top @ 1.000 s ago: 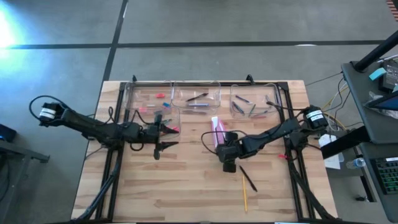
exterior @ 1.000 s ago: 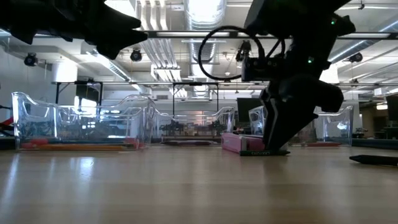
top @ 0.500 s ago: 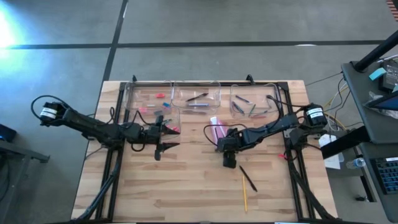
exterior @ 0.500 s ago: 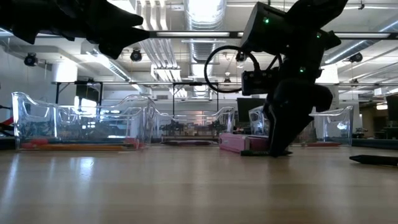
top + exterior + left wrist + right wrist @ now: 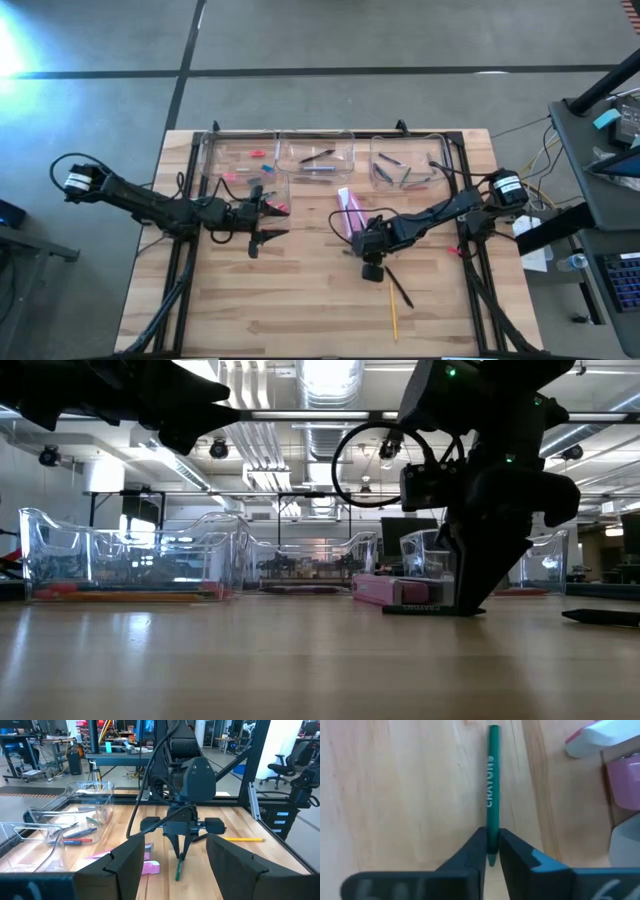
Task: Sort crayons/erasers/pens/pencils in bins
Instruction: Put the green crayon into the top right transparent bin
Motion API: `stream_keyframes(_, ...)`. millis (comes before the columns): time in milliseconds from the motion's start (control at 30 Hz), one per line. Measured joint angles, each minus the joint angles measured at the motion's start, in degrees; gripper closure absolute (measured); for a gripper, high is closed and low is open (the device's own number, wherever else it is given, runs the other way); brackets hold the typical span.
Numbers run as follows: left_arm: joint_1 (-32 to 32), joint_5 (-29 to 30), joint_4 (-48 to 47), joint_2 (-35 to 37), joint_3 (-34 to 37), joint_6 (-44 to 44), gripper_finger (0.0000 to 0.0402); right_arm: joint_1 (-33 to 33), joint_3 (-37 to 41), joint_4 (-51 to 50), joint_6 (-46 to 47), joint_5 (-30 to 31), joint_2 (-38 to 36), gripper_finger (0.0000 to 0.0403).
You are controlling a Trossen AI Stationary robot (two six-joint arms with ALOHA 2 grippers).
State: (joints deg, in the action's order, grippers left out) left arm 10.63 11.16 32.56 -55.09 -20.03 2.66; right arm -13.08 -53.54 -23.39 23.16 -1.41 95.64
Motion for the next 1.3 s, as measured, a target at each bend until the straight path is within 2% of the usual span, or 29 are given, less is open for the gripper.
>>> stream_keyframes(233, 0.1, 0.0, 0.0, 0.0, 0.0, 1.6, 0.0203, 0.0, -0.1, 0.0, -0.1, 0.3, 2.4, 0.0386)
stream_keyframes(433, 1.3, -0.1, 0.0, 0.0, 0.0, 1.6, 0.0203, -0.1, 0.2, 0.7, 0.0, 2.0, -1.1, 0.0387)
stream_keyframes(667, 1.4, 0.0, 0.0, 0.0, 0.0, 1.6, 0.0203, 1.1, 0.8, 1.3, -1.3, 4.9, -11.0, 0.0388)
stream_keyframes(767, 1.4, 0.0, 0.0, 0.0, 0.0, 1.6, 0.0203, 1.5, 2.2, 0.8, -1.3, 8.9, -16.8, 0.0389)
stream_keyframes(867, 1.5, 0.0, -0.1, 0.0, 0.0, 1.6, 0.0203, 2.7, 4.4, 1.2, -0.1, 16.4, -24.7, 0.0389)
stream_keyframes(1000, 1.5, 0.0, 0.0, 0.0, 0.0, 1.5, 0.0203, 6.8, 9.5, -2.6, 6.5, 30.4, -35.3, 0.0390)
stream_keyframes(1067, 1.5, 0.0, 0.0, 0.0, 0.0, 1.5, 0.0203, 10.2, 12.1, -4.5, 9.6, 34.3, -39.9, 0.0390)
stream_keyframes(1300, 1.5, 0.0, 0.0, 0.0, -0.5, 1.2, 0.0203, 24.8, 20.4, -5.3, 13.1, 34.4, -47.3, 0.0389)
